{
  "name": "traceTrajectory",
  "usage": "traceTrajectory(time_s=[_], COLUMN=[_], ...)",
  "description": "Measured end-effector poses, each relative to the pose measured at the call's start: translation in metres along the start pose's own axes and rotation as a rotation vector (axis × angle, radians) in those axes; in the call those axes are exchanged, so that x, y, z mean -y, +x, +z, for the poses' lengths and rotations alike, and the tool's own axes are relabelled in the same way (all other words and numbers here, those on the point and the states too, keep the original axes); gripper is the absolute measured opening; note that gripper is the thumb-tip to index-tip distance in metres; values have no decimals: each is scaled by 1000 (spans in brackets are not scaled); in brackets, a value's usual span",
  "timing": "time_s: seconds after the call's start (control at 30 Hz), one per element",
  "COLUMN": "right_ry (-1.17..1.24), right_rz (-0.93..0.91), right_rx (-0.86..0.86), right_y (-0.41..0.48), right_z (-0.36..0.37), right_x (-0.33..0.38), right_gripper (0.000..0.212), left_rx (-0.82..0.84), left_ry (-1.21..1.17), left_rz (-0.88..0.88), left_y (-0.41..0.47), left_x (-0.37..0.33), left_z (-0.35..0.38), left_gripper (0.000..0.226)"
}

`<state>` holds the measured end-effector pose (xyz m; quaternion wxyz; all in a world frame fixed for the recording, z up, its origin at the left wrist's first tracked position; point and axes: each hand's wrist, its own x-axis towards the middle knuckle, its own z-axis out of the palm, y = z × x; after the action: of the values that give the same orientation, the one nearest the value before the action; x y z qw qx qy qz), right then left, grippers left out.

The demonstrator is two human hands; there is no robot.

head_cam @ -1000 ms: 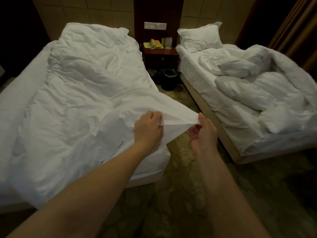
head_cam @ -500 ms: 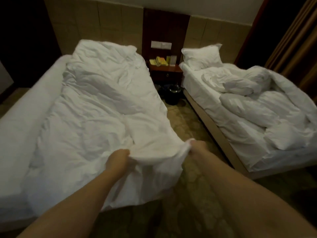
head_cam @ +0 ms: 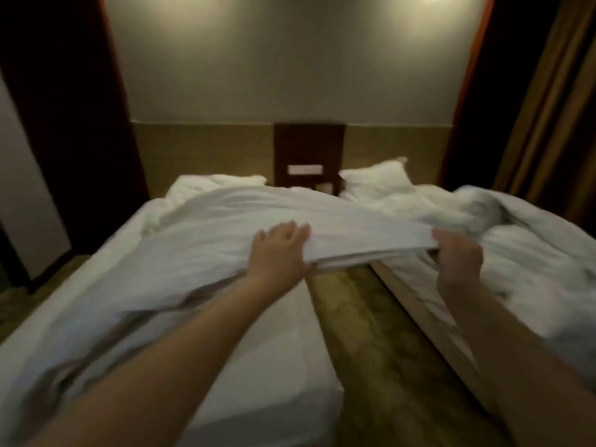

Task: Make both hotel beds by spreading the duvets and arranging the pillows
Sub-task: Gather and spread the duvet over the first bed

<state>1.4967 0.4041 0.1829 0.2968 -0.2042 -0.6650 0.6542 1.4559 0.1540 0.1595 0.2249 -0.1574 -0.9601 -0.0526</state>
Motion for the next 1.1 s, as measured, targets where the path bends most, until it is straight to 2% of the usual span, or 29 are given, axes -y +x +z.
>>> traceTrajectory(time_s=[0.07,0.13,0.2,0.27,0.33,0.4,0.6,0.67,0.77,0.87,0.97,1.1], right_ry=[-323,-420,-524,-585,-578,-572,-389,-279,-202,-39,161,350], right_rz=[166,404,547,568,557,551,564,561,559,552,576,625], right_rx=[-28,-23,9,102,188,229,218,198,227,218,141,48], right_y=[3,-10,-24,-36,-49,-65,-83,-82,-84,-82,-69,-47], right_z=[-78,-130,-161,-173,-169,-155,-126,-124,-122,-119,-120,-128], right_x=[-94,-174,-229,-258,-275,-285,-270,-252,-226,-201,-176,-157], right_gripper=[22,22,29,30,20,25,26,29,22,18,12,7], left_rx=[201,404,584,729,871,912,875,822,731,563,316,23], left_ry=[-1,0,-15,-82,-164,-211,-315,-375,-386,-349,-418,-550], left_rz=[135,211,201,98,0,-59,-180,-195,-240,-296,-258,-16], left_y=[-31,-81,-136,-182,-214,-231,-232,-226,-213,-195,-179,-174], left_x=[-73,-120,-150,-169,-181,-185,-184,-190,-206,-216,-211,-201], left_z=[60,125,183,220,235,239,228,223,216,208,198,189], left_gripper=[65,63,59,54,54,56,68,75,81,84,70,39])
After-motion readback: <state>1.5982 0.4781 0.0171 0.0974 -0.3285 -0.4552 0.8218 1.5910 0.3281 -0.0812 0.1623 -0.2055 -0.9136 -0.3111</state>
